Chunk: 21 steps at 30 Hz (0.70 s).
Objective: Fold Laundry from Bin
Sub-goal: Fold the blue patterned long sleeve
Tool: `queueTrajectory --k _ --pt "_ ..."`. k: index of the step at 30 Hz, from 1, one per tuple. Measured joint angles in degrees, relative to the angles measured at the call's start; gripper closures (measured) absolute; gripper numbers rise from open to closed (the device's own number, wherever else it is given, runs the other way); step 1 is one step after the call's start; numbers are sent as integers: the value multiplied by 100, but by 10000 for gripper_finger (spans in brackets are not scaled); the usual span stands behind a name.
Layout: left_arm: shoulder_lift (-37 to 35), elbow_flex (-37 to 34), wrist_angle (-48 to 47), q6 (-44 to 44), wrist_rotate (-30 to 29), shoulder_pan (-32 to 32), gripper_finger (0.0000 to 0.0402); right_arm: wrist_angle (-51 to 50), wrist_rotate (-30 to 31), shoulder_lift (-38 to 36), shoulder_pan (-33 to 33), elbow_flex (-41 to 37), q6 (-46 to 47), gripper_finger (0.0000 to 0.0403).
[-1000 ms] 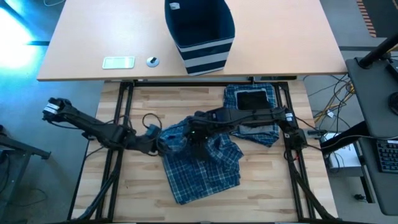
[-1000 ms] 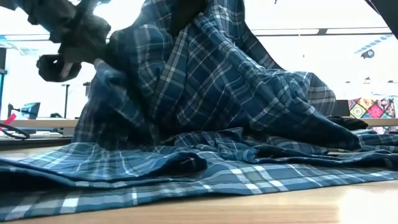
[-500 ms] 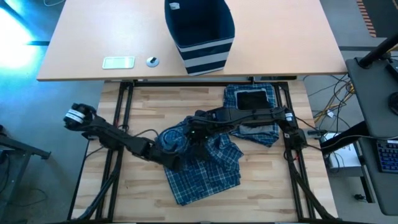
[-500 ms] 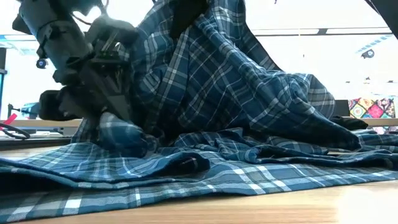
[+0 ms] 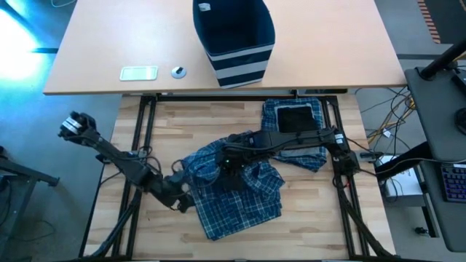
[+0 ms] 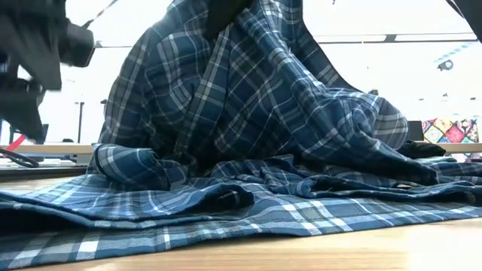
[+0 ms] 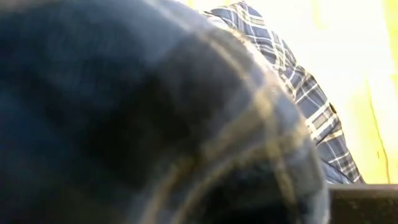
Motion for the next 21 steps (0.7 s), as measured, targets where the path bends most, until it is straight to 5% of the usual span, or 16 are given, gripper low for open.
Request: queueTrajectory --k 8,15,21 --pt "-311 -1527 -481 -1354 -1280 374 95 8 -1 0 220 0 442 394" --pt "-303 -2094 396 -1019 -2216 832 106 126 21 14 431 -12 1008 394" --pt "329 -2105 -17 -898 -2642 1315 107 661 54 24 798 -304 1324 394"
